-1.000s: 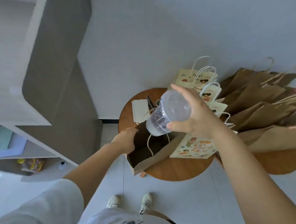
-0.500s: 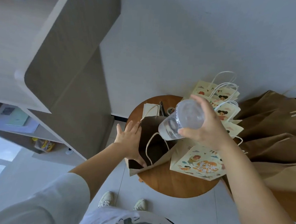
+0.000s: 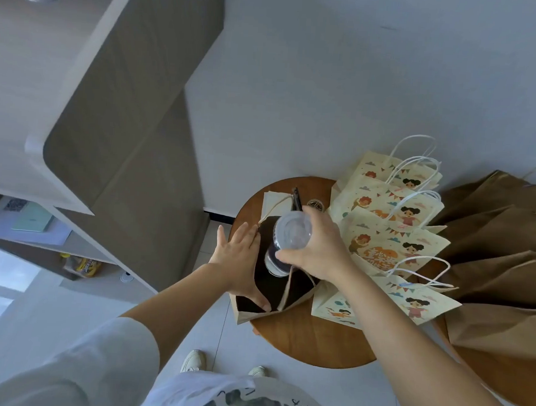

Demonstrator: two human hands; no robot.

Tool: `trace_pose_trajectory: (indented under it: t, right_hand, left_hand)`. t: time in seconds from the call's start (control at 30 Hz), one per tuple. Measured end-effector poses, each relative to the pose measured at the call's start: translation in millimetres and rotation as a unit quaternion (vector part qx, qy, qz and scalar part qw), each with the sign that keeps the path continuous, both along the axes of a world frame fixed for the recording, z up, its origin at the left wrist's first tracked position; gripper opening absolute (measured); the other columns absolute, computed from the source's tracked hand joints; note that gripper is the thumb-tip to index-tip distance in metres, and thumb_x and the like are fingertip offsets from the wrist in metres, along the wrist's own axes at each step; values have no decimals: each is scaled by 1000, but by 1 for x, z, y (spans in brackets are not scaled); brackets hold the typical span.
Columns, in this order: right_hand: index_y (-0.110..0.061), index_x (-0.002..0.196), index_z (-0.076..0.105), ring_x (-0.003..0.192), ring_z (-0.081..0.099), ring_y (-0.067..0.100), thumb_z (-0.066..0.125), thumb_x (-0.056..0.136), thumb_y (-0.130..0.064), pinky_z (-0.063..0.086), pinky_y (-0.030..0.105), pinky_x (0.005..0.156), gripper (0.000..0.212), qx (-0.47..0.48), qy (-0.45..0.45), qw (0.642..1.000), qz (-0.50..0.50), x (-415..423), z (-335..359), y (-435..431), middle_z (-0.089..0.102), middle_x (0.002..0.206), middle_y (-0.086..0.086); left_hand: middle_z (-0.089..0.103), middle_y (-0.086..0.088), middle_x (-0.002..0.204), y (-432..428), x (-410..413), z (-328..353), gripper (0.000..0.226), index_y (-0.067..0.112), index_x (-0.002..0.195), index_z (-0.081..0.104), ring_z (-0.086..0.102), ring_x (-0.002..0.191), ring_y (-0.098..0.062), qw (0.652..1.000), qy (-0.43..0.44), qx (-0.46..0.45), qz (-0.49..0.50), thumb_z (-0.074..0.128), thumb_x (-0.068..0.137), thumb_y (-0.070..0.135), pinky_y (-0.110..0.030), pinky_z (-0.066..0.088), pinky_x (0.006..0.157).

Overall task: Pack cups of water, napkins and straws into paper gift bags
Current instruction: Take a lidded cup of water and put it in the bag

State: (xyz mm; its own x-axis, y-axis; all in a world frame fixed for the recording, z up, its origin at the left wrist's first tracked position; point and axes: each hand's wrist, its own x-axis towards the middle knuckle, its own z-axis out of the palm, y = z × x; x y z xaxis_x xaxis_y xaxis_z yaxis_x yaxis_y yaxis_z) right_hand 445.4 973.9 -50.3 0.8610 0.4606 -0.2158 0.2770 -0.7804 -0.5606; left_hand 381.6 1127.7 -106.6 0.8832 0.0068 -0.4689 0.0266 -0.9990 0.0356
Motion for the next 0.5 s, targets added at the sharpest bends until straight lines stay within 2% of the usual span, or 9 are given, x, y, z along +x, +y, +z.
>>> trace_pose_trajectory:
  t: [0.1, 0.2, 0.27, 0.37, 0.43, 0.5]
  right_hand:
    - [-25, 143, 19, 128, 28, 20, 76, 64, -50, 40, 34, 95, 101, -135, -29, 986, 98, -1, -9, -1, 27, 141, -1]
    - [-25, 145, 15, 130, 25, 24, 74, 66, -51, 42, 34, 91, 102, -270, -50, 929, 250, -1, -13, -2, 23, 141, 4]
    - [-23, 145, 16, 129, 26, 27, 73, 67, -51, 43, 35, 91, 101, -316, -49, 896, 307, -1, -22, 2, 22, 141, 5]
    - [-19, 145, 18, 126, 28, 30, 75, 66, -49, 44, 37, 89, 102, -338, -18, 881, 330, 1, -43, 10, 24, 138, 8]
    - [-18, 143, 18, 124, 31, 33, 76, 65, -44, 45, 37, 85, 101, -341, 16, 885, 316, 5, -60, 14, 26, 137, 9]
    - [-17, 141, 19, 122, 35, 37, 74, 72, -36, 45, 41, 86, 91, -341, 46, 891, 297, 10, -78, 17, 28, 137, 11]
  left_hand:
    - [-10, -4, 160, 7, -1, 1, 137, 16, 151, -6, -16, 145, -27, 1000, 2, -1, -12, 62, 54, 84, -63, -9, 110]
    - [-10, -4, 160, 12, -1, 2, 134, 14, 152, -5, -12, 146, -26, 1000, 6, -16, -12, 66, 58, 78, -61, -4, 112]
    - [-8, -5, 160, 12, 0, 3, 125, 14, 151, -4, -5, 147, -25, 999, 1, -35, -14, 71, 66, 65, -58, 1, 114]
    - [-6, -6, 159, 12, 0, 3, 108, 12, 151, -4, 1, 146, -24, 998, 1, -53, -32, 69, 78, 41, -53, 7, 117]
    - [-5, -7, 159, 14, 1, 2, 103, 11, 151, -4, -1, 146, -24, 998, 3, -52, -45, 67, 80, 34, -52, 7, 118]
    - [-6, -6, 159, 17, 3, 1, 101, 11, 151, -4, -3, 146, -24, 997, 4, -43, -57, 66, 81, 33, -53, 5, 117]
